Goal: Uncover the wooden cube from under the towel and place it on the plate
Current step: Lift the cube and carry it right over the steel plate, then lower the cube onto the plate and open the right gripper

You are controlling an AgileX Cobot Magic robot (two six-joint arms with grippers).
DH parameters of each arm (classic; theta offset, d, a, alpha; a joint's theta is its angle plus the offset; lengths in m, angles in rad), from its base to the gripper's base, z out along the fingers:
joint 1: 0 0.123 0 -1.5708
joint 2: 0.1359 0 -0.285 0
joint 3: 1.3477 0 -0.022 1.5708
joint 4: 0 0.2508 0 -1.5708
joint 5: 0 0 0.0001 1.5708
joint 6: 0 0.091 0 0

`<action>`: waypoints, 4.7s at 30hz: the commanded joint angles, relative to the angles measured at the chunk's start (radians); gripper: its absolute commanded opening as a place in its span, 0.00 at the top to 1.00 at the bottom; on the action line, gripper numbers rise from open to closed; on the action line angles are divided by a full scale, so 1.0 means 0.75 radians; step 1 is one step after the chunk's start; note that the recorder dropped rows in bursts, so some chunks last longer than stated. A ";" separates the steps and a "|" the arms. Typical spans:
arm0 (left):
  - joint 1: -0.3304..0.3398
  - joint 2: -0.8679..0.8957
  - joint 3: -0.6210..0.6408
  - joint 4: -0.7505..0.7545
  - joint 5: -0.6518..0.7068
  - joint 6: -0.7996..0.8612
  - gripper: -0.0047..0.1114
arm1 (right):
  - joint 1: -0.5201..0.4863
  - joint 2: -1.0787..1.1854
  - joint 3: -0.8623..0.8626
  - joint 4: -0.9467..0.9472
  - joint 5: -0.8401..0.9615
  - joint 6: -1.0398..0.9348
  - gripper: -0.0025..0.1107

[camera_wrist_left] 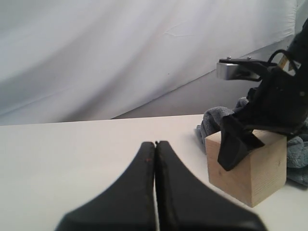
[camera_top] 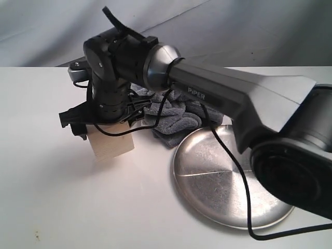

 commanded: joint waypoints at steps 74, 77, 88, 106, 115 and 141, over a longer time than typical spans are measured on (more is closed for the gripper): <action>-0.006 -0.006 0.006 -0.002 -0.004 -0.003 0.96 | -0.531 -0.983 1.729 -0.116 -0.979 0.208 0.98; -0.006 -0.006 0.006 -0.002 -0.004 -0.003 0.96 | -0.531 -0.974 1.729 -0.116 -0.996 0.233 0.98; -0.006 -0.006 0.006 -0.002 -0.004 -0.003 0.96 | -0.531 -0.971 1.729 -0.116 -0.986 0.245 0.34; -0.006 -0.006 0.006 -0.002 -0.004 -0.003 0.96 | -0.531 -1.032 1.729 -0.116 -0.829 0.237 0.11; -0.006 -0.006 0.006 -0.002 -0.004 -0.003 0.96 | -0.531 -1.284 1.729 -0.116 -0.590 0.076 0.11; -0.006 -0.006 0.006 -0.002 -0.004 -0.003 0.96 | -0.531 -2.325 2.367 -0.120 -0.727 0.125 0.81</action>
